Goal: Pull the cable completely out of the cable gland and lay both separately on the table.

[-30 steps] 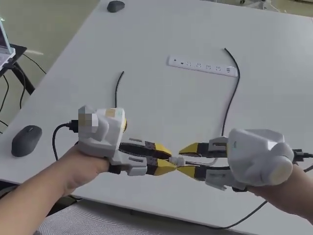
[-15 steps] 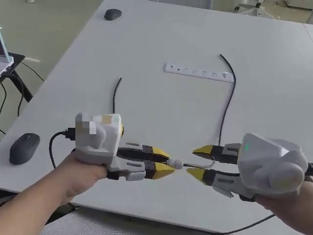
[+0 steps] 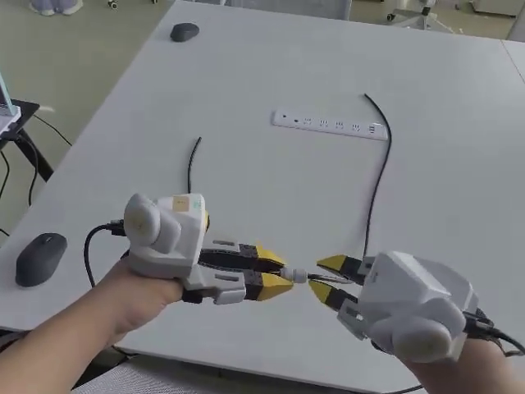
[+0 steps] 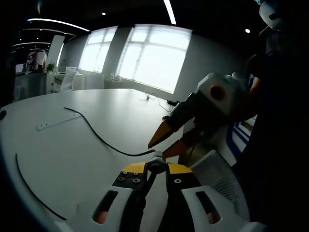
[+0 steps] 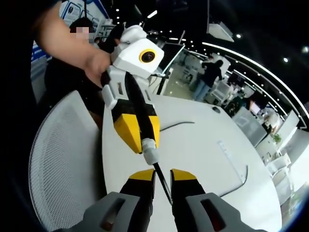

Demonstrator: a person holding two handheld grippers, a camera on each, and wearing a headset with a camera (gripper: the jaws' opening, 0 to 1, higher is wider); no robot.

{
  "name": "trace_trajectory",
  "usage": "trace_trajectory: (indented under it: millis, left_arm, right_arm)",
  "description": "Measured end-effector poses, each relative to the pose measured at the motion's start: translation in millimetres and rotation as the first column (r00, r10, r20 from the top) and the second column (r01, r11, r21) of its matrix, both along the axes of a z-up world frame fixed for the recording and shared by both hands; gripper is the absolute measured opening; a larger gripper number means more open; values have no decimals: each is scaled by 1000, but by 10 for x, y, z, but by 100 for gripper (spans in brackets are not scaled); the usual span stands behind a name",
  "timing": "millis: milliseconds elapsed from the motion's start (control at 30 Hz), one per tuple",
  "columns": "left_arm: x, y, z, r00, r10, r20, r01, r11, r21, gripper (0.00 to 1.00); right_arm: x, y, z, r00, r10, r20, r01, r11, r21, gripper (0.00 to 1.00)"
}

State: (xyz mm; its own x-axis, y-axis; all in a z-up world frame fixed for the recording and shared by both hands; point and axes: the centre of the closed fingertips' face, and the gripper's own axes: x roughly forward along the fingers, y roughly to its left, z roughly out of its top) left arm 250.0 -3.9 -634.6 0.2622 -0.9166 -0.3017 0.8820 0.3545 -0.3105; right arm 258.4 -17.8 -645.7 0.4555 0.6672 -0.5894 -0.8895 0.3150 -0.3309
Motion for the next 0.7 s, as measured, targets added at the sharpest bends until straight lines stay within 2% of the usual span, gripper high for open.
trace_trajectory:
  millis: [167, 400, 533, 700]
  left_arm:
    - [11, -17, -10, 1000, 8, 4, -8, 1000, 4, 15]
    - [-3, -59, -30, 1000, -1, 7, 1, 1000, 19, 15]
    - [-28, -73, -65, 1000, -11, 6, 11, 999, 33, 15]
    - [-40, -86, -66, 1000, -9, 5, 9, 999, 32, 15]
  right_arm:
    - [-16, -18, -9, 999, -38, 27, 38, 999, 0, 4]
    - [-32, -16, -27, 998, -35, 51, 36, 999, -18, 2]
    - [-56, -32, -68, 999, -31, 18, 31, 999, -21, 1]
    - [-71, -47, -75, 1000, -28, 9, 28, 999, -20, 1]
